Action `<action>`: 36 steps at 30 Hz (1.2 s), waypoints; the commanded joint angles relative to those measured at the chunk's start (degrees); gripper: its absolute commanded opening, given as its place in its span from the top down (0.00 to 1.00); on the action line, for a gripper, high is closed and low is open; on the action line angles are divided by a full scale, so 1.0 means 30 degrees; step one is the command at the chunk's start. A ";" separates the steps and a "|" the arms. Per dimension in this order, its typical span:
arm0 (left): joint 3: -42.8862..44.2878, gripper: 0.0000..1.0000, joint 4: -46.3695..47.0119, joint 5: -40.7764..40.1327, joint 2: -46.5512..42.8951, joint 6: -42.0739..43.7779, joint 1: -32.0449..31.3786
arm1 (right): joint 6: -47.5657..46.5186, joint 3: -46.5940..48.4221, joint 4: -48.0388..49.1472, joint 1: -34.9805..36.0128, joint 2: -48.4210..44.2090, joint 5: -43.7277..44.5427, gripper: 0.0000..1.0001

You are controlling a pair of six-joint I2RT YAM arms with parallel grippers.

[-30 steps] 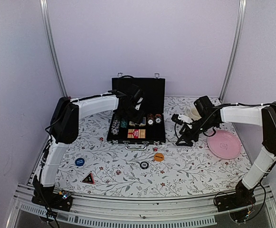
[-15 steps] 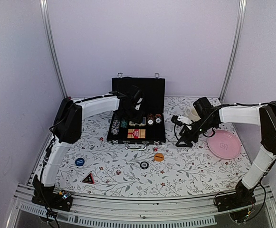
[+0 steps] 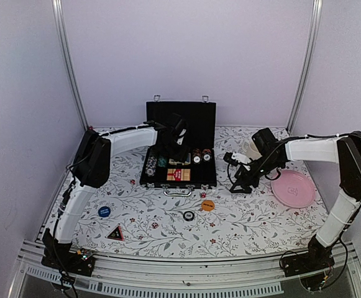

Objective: Pack up texas hold em set

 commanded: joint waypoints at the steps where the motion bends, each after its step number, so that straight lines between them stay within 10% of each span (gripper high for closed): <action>1: 0.0222 0.30 0.0022 0.0225 -0.0055 0.0080 0.0285 | -0.0017 0.0246 -0.0154 -0.0003 0.0398 -0.0038 0.17; 11: -0.2182 0.28 -0.0275 0.0236 -0.4117 -0.0596 0.0095 | -0.0103 0.0308 -0.0241 -0.0004 0.0448 -0.0033 0.17; 36: -2.4021 0.23 -0.5551 0.3382 -1.9446 -0.4211 -0.3582 | -0.0486 0.0475 -0.0557 0.1115 0.0746 0.0325 0.17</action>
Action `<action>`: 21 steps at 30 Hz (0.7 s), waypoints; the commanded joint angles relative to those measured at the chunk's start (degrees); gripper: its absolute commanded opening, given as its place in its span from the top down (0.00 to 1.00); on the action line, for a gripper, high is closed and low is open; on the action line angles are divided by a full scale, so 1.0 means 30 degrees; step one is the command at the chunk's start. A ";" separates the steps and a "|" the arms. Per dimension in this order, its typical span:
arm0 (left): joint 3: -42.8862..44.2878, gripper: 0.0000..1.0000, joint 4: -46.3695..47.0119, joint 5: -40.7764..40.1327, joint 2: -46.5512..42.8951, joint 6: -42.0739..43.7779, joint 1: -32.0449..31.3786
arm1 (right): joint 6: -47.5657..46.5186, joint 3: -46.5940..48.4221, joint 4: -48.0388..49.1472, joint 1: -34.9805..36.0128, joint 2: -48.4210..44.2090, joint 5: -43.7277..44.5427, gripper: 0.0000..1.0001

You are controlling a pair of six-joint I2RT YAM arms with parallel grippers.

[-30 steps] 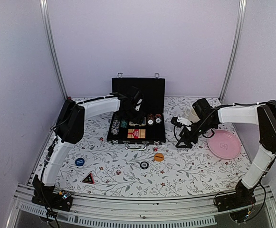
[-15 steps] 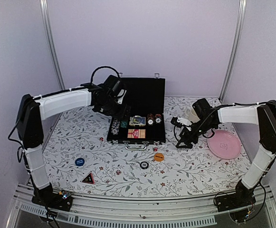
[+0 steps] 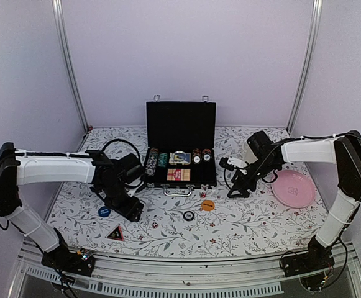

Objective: Pack up texas hold em set

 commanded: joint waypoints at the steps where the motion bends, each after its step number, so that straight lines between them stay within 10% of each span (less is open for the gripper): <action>1: -0.2212 0.23 -0.1509 0.1305 -0.1795 -0.1497 -0.0734 | -0.0275 0.0447 -0.0153 0.0237 0.0355 0.0247 0.17; 21: -0.3602 0.21 -0.1648 0.0234 -0.0859 -0.2821 -0.1701 | -0.0253 0.0467 -0.0230 0.0625 0.0479 0.0283 0.16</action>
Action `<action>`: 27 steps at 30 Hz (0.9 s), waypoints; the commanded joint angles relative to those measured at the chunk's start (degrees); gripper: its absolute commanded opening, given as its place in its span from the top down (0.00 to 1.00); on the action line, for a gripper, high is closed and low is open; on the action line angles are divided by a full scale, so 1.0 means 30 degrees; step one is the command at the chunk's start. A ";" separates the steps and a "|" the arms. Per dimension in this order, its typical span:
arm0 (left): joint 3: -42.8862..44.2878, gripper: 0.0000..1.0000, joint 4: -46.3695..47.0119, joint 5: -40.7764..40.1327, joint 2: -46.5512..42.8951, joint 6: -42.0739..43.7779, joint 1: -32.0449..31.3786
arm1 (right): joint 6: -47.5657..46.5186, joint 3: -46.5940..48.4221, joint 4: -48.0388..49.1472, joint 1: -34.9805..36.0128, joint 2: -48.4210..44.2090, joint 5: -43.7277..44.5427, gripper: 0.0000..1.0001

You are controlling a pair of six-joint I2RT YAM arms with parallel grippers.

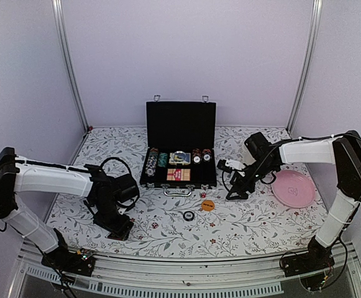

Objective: Pack up texas hold em set

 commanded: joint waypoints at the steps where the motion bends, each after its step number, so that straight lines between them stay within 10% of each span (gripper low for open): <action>1: 0.0011 0.21 -0.0361 -0.0506 0.0517 -0.0454 -0.0451 | -0.0246 0.0483 -0.0185 0.0135 0.0296 0.0014 0.16; 27: 0.0143 0.31 0.0206 -0.0020 0.2352 -0.0232 -0.1227 | -0.0246 0.0522 -0.0308 0.0311 0.0451 0.0065 0.16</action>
